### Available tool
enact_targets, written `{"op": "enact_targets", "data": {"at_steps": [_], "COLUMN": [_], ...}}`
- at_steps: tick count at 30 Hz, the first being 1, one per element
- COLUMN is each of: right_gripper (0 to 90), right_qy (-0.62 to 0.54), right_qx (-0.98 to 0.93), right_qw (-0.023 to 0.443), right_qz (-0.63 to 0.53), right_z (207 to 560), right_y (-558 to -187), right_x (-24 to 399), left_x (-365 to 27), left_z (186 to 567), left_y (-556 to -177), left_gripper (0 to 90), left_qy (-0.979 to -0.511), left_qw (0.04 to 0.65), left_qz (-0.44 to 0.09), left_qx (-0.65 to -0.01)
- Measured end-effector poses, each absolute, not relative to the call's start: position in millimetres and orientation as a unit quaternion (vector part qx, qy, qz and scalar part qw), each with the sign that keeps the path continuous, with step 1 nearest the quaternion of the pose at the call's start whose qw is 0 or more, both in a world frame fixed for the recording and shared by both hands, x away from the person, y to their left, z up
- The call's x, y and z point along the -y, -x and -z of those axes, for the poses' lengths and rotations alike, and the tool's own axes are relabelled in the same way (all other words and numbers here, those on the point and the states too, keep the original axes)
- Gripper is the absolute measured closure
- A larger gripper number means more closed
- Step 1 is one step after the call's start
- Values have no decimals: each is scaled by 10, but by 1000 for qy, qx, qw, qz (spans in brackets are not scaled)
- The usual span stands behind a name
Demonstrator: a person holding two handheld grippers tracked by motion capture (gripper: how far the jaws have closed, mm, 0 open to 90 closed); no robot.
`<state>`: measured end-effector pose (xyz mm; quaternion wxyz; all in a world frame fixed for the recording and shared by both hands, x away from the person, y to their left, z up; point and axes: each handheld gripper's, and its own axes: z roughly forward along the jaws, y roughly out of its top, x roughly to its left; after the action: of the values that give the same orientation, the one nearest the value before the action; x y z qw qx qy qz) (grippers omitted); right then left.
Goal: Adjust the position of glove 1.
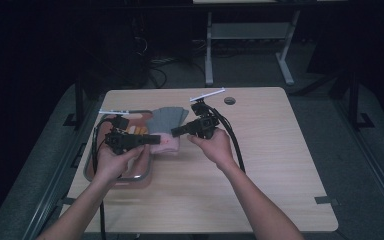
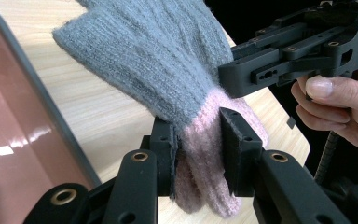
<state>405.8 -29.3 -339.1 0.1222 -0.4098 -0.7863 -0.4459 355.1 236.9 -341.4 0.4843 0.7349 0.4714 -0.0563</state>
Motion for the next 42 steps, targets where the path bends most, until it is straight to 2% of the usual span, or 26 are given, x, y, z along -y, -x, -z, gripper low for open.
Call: {"op": "enact_targets", "data": {"at_steps": [42], "right_gripper": [710], "right_qy": [381], "right_qx": [794], "right_qw": [154], "right_qz": [447], "right_z": [3376], "right_y": [-4244], "right_x": [-358], "left_x": [-2982], "left_z": [3356], "left_y": [-3494], "left_gripper": [692], "left_qy": [-714], "left_qw": [486], "left_qz": [29], "left_qx": [-503]}}
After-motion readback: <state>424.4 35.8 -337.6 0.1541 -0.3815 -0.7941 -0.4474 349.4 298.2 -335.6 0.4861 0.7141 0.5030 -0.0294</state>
